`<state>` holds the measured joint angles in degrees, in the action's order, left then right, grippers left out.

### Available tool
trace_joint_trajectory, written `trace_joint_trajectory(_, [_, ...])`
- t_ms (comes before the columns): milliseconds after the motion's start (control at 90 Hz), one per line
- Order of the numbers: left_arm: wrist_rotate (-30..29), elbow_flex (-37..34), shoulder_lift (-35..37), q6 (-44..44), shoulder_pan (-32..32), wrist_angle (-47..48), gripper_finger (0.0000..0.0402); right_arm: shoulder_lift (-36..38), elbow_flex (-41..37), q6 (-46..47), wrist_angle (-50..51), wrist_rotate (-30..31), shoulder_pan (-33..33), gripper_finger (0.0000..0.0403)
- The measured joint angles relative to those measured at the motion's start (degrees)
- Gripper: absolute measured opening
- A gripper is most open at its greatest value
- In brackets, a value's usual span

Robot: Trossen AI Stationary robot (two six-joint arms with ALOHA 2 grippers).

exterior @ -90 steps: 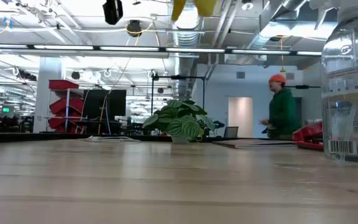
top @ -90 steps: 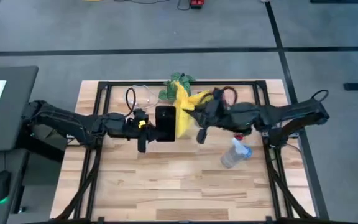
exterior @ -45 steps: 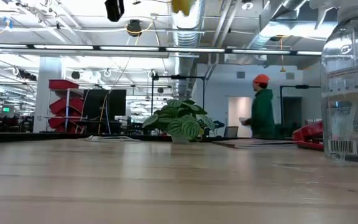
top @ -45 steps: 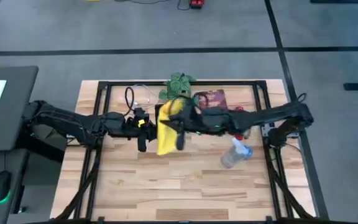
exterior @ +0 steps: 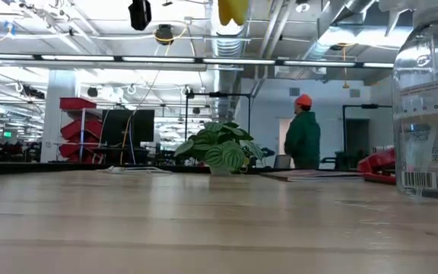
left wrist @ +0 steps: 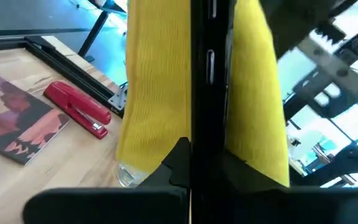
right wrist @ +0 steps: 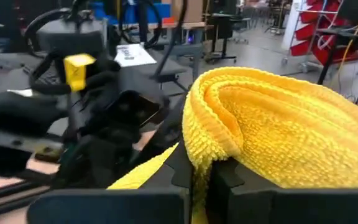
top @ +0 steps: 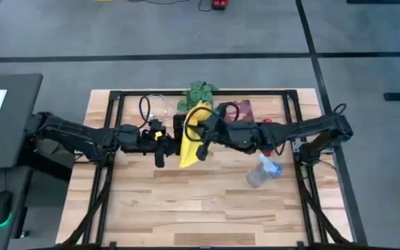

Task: Apply microfiber cloth
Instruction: Wipe the back and front of the cellphone with the yellow microfiber cloth

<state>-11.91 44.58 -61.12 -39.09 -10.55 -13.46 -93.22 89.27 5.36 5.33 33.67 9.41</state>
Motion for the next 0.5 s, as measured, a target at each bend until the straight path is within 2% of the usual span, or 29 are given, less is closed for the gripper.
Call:
trace_joint_trajectory(178, [1.0, 0.0, 0.0, 0.3, 0.6, -0.4, 0.0004, -1.1, -0.1, 2.1, 5.8, -7.5, 1.1, 0.0])
trace_joint_trajectory(256, [0.9, 0.0, 0.0, 0.5, 0.6, -0.1, 0.0004, -3.1, -0.1, 2.1, 3.9, -9.9, 1.0, 0.0])
trace_joint_trajectory(411, [0.0, -0.1, 0.3, 0.4, 0.6, 1.1, 0.0004, -6.1, 0.0, 2.2, -2.8, -9.8, 0.2, 0.0])
trace_joint_trajectory(500, [-0.3, -0.1, 0.2, 0.2, 0.7, 1.8, 0.0004, -7.4, -0.1, 2.3, -5.5, -7.4, -0.2, 0.0])
